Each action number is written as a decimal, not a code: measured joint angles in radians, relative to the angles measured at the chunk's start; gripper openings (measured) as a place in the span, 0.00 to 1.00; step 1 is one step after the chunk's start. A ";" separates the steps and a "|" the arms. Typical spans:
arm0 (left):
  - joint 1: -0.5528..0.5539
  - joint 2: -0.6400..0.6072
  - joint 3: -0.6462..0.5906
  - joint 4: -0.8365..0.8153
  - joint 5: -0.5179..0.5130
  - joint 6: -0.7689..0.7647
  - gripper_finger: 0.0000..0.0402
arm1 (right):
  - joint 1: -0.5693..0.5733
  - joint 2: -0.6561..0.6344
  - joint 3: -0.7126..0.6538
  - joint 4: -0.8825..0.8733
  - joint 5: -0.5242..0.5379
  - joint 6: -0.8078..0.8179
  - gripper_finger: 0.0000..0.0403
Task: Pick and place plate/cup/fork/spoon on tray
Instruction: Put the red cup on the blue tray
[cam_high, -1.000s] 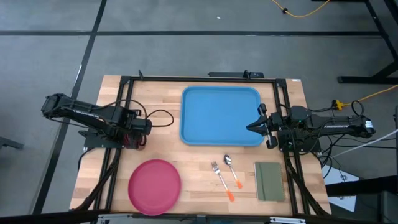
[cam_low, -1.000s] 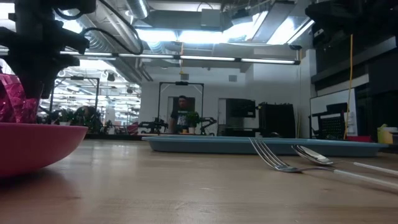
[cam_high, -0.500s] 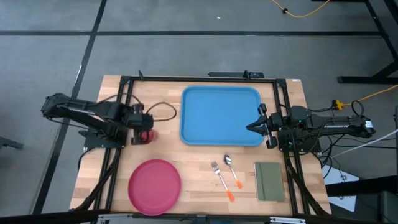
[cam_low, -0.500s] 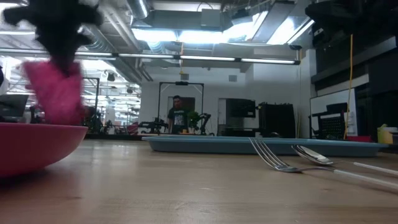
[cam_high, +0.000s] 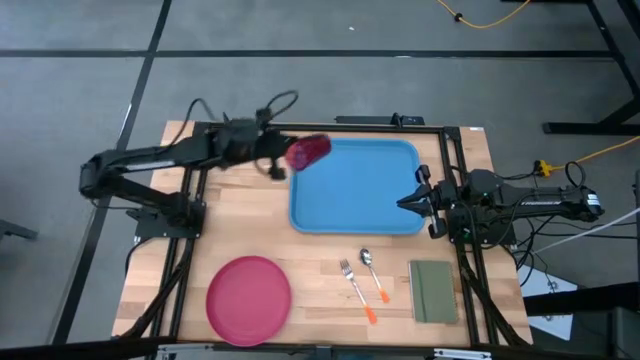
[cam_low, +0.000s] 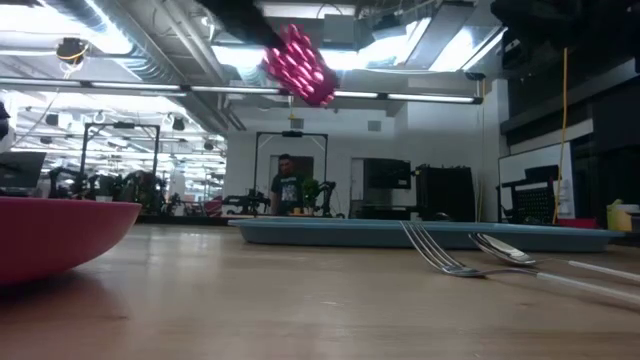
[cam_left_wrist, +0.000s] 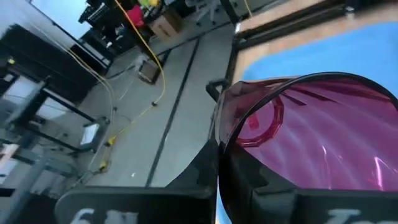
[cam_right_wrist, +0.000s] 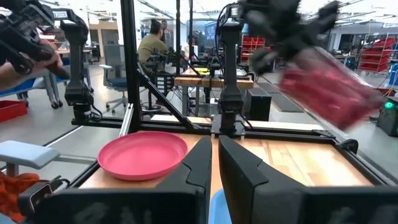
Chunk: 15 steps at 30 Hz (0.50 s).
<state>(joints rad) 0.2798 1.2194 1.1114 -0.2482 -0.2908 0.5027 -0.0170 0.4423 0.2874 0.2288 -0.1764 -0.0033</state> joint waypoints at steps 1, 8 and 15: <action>0.036 0.032 0.009 0.012 0.038 -0.002 0.01 | 0.000 0.000 0.000 0.000 0.000 0.002 0.09; 0.194 0.316 0.183 -0.036 0.209 -0.101 0.01 | 0.000 0.000 0.000 0.011 0.000 0.079 0.09; 0.248 0.573 0.492 -0.339 0.234 -0.180 0.01 | 0.000 0.000 0.000 0.014 -0.001 0.118 0.09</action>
<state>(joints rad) 0.5273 1.7922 1.6036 -0.5869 -0.0570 0.3222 -0.0174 0.4423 0.2874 0.2424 -0.1769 0.1149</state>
